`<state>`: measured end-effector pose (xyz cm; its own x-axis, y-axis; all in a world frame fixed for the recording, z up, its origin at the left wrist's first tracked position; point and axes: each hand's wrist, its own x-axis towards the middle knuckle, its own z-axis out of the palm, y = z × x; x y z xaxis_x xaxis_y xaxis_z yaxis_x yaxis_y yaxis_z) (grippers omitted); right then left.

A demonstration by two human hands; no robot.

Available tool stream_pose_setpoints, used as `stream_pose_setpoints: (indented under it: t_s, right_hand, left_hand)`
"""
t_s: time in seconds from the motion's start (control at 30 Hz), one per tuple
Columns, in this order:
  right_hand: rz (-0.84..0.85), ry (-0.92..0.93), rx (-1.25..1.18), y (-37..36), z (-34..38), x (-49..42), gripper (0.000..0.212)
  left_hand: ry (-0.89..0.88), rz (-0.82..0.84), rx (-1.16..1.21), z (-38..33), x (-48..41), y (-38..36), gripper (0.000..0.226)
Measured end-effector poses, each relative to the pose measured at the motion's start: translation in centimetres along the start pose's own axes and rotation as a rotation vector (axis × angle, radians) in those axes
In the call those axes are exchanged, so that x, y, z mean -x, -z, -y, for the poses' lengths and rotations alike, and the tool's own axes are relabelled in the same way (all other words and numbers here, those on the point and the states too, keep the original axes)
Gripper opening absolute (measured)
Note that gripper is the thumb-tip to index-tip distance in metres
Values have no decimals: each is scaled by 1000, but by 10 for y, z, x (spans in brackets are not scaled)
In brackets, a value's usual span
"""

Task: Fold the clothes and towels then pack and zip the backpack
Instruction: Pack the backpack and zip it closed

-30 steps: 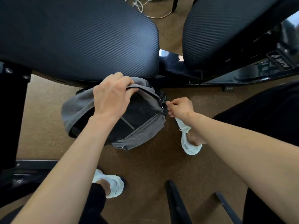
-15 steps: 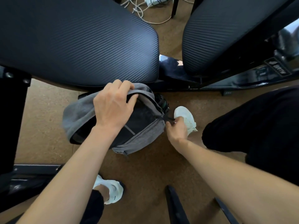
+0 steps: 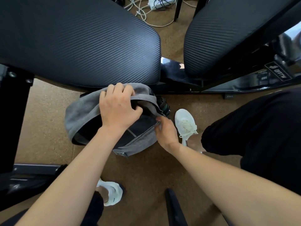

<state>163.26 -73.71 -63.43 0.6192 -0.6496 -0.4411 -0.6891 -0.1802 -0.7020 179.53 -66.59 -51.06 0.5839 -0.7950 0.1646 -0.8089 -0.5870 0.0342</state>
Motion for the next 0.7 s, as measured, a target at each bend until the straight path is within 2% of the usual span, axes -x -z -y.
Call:
stream_pose_setpoints:
  t_s: [0.1, 0.27, 0.33, 0.47, 0.57, 0.7]
  right_hand:
    - [30, -32, 51, -1, -9, -22, 36]
    - [58, -114, 83, -7, -12, -38, 21]
    - [76, -185, 44, -10, -15, -40, 20]
    - [270, -312, -156, -14, -24, -35, 19]
    - [252, -288, -258, -9, -17, -28, 27]
    - [184, -132, -166, 12, 11, -6, 37]
  left_hand:
    - [-78, 36, 48, 12, 4, 2, 28]
    - [-152, 133, 72, 24, 3, 7, 39]
    - [-164, 179, 83, 26, 1, 10, 47]
    - [-154, 204, 104, 26, -2, 13, 51]
    - [-127, 198, 132, 23, -4, 13, 46]
    - [-102, 203, 150, 21, -6, 14, 50]
